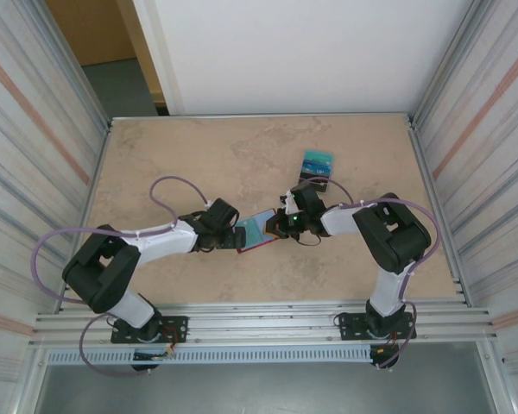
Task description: Take the credit cards out of the card holder
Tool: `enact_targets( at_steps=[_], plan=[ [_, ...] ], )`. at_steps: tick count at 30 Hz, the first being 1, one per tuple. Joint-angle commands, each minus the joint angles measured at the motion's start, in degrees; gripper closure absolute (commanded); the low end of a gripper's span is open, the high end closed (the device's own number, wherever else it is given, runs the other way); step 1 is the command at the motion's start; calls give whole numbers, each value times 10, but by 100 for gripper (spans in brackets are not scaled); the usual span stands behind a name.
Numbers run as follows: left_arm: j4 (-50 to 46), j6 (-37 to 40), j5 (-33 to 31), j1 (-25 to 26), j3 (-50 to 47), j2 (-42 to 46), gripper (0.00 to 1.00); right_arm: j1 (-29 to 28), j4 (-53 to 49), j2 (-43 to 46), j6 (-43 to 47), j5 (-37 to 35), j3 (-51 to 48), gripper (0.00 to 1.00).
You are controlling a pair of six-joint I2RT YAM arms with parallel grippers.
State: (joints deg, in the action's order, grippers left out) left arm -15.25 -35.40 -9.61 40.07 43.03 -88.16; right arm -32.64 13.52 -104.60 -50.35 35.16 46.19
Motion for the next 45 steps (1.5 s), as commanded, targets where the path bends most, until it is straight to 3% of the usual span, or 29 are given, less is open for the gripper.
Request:
enact_targets(
  at_steps=[1, 9, 18, 26, 34, 45],
  plan=[
    [-49, -12, -38, -5, 6, -1, 3, -13, -49, 18, 23, -25, 16, 100],
    [-35, -2, -37, -6, 29, -42, 4, -38, -86, 5, 41, -42, 48, 100],
    [6, 64, -21, -21, 45, -73, 7, -44, -128, 31, 36, -85, 40, 98],
    [29, 130, 0, -38, 74, -98, 7, -22, -107, 87, 32, -98, 5, 81],
    [17, 93, 26, -33, 57, -78, 6, -14, -77, 77, 16, -94, 17, 68],
    [15, 67, 21, -21, 36, -65, 6, -7, -4, 25, -15, -58, 15, 66]
  ],
)
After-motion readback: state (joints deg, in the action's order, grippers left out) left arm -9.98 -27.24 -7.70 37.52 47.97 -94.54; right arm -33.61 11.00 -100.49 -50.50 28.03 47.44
